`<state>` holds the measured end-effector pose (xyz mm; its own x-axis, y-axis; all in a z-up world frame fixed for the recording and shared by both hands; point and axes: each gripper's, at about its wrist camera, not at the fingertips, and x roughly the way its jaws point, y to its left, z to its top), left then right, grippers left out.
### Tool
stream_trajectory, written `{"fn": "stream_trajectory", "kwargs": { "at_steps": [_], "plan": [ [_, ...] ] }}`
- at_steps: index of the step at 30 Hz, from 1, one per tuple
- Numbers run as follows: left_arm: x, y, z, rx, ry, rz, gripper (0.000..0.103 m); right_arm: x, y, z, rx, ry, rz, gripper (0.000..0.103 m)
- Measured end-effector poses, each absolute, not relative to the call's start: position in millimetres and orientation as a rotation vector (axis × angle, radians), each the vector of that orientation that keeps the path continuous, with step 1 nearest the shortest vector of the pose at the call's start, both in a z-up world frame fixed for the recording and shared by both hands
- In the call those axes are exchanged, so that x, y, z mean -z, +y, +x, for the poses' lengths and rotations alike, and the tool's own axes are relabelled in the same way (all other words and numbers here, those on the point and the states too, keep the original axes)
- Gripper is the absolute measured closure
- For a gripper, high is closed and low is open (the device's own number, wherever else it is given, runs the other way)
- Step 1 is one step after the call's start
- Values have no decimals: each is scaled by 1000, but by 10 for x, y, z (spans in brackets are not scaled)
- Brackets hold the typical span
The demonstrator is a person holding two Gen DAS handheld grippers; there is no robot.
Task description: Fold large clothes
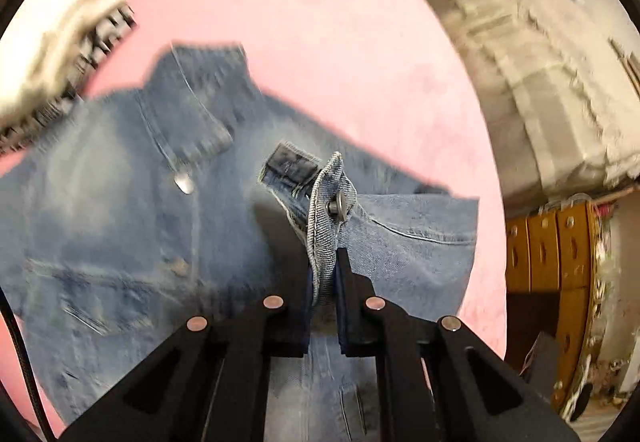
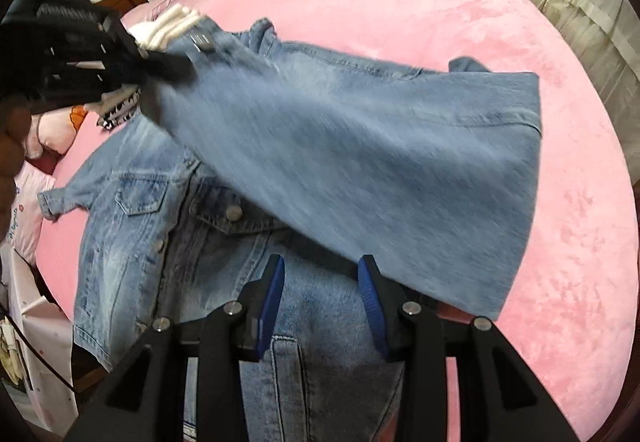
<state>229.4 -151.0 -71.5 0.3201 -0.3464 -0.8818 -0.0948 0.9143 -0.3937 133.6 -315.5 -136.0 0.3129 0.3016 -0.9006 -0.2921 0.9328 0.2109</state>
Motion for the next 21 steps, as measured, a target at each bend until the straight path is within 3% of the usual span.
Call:
{"fn": "stream_trajectory", "kwargs": {
  "at_steps": [4,8,13,17,19,21],
  "plan": [
    [433,-900,2278,80,1135,-407,96,1283,-3063,1378,-419,1172,12,64],
    [518,-365,2175,-70,1114,-391,95,1291,-2913,1385,-455,1172,-18,64],
    [1246,167,2063,-223,1174,-393,94,1369,-2844,1424,-447,1194,-54,64],
    [1810,374,2043,-308,1307,-421,92,1388,-2925,1555,-396,1199,-51,56],
    [1994,383,2009,-331,1337,-414,85,1362,-3004,1686,-360,1184,-47,56],
    [2025,366,1993,-337,1340,-399,71,1353,-3149,1897,-314,1171,-28,55]
  ]
}}
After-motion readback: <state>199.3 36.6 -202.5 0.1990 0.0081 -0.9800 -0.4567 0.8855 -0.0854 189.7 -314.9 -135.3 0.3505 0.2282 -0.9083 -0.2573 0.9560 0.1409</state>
